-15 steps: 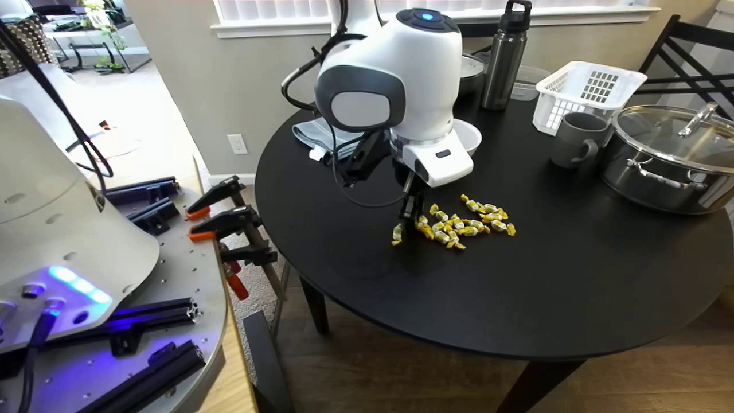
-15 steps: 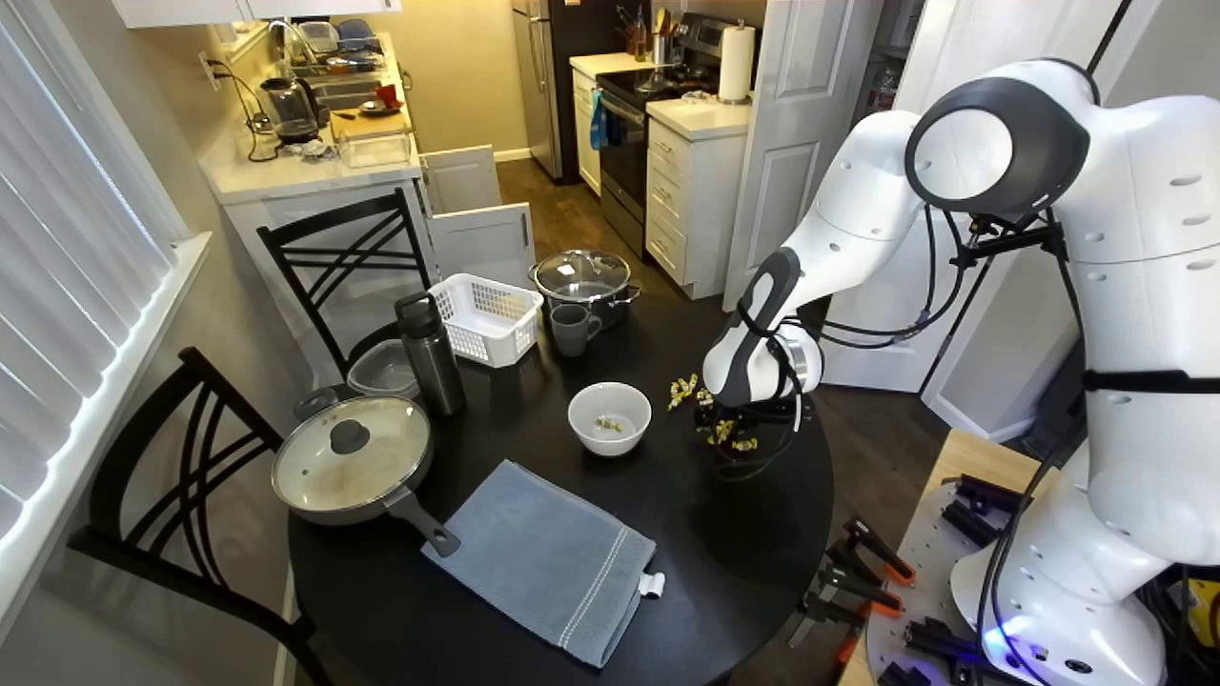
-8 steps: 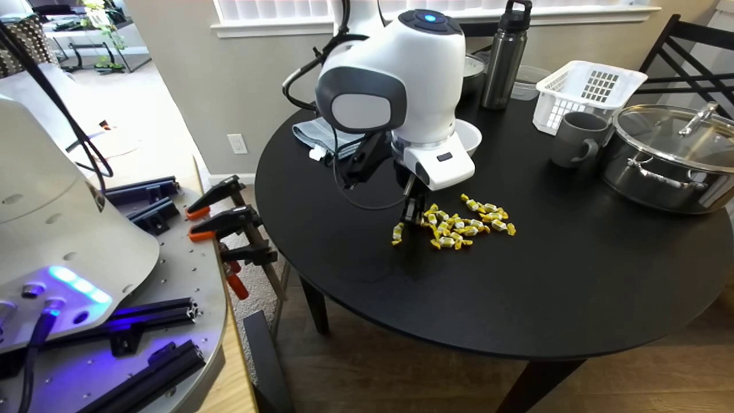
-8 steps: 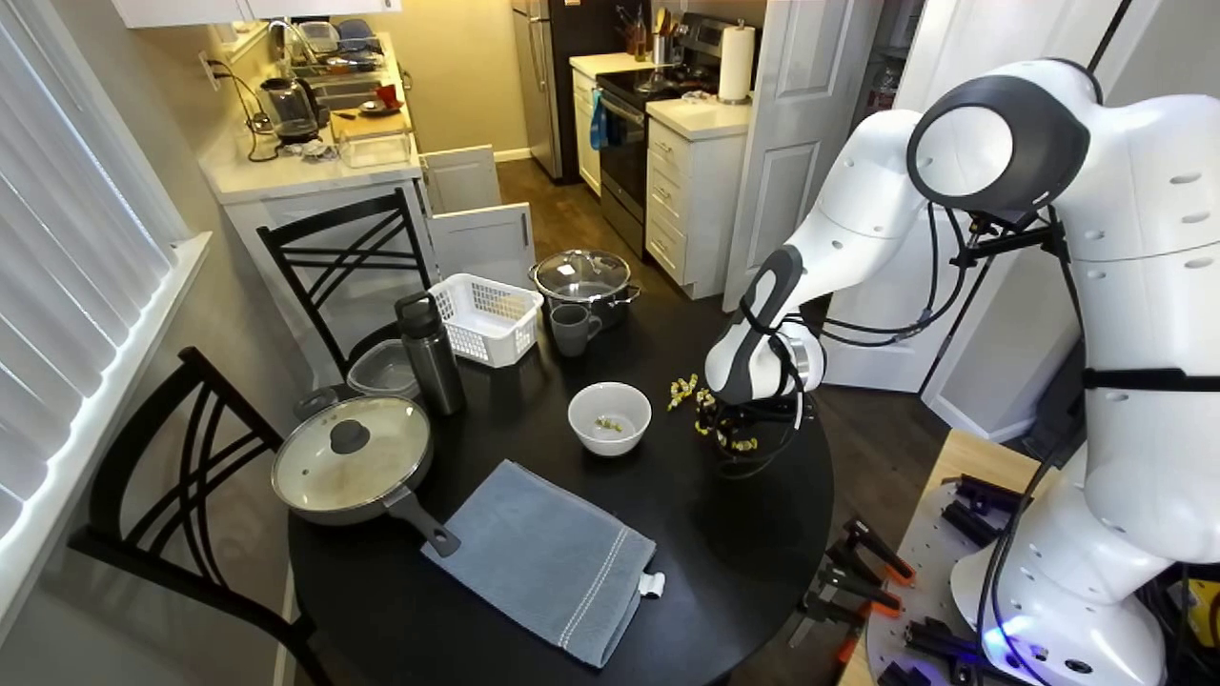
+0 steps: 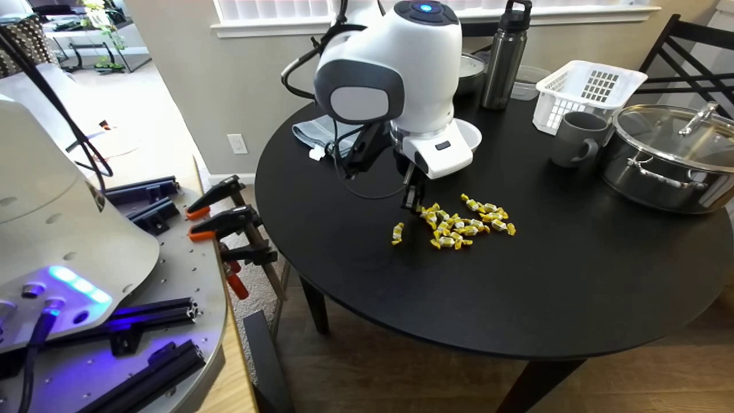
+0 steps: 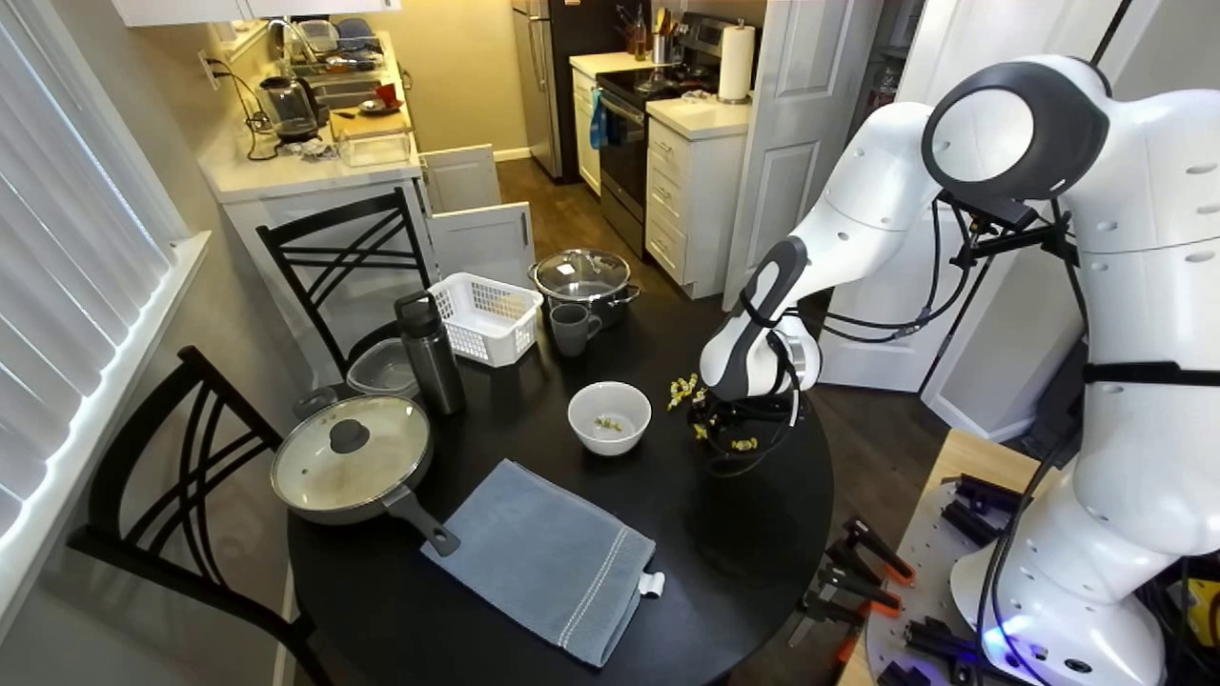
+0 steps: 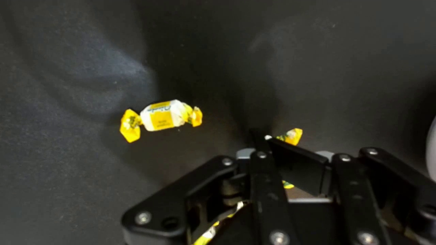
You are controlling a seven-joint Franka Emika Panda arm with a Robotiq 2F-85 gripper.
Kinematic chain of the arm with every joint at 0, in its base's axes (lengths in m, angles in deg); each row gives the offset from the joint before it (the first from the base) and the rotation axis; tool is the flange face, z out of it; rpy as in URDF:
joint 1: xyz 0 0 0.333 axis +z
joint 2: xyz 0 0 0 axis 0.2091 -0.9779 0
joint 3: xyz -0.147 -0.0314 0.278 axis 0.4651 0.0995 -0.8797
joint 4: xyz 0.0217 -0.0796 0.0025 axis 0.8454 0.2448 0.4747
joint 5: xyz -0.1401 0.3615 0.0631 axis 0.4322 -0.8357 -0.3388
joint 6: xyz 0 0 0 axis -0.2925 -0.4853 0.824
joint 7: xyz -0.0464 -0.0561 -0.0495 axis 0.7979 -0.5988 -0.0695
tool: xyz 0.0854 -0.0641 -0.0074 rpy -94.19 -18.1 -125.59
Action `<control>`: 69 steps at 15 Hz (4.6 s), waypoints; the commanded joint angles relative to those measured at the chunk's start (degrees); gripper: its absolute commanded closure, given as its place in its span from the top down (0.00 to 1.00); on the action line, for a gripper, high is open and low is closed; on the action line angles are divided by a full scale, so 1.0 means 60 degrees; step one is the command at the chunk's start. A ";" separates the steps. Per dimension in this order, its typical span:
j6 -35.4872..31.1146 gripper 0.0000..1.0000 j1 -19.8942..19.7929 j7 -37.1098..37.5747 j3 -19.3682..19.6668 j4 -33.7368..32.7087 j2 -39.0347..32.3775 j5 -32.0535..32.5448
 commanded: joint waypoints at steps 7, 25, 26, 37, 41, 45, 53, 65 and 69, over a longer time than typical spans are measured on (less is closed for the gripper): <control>0.0624 0.60 -0.1163 -0.0107 -0.1024 0.0104 0.0198 -0.0166; 0.1497 1.00 0.1516 0.1632 0.1576 -0.0692 -0.0356 -0.0495; 0.1597 1.00 0.1667 0.1788 0.1709 -0.0822 -0.0441 -0.0482; 0.2324 0.30 0.2118 0.1999 0.2129 -0.1524 -0.0784 -0.0446; 0.2364 0.03 0.2117 0.1962 0.2124 -0.1538 -0.0728 -0.0433; 0.2360 0.06 0.2090 0.1677 0.2116 -0.1076 -0.0094 -0.0309; 0.2464 0.06 0.2134 0.1248 0.2319 -0.0051 0.2096 0.0539; 0.0097 0.09 0.1753 0.1000 -0.0114 -0.1728 0.1177 -0.1468; -0.0039 0.61 0.1243 0.0882 -0.0731 -0.1851 0.0909 -0.1344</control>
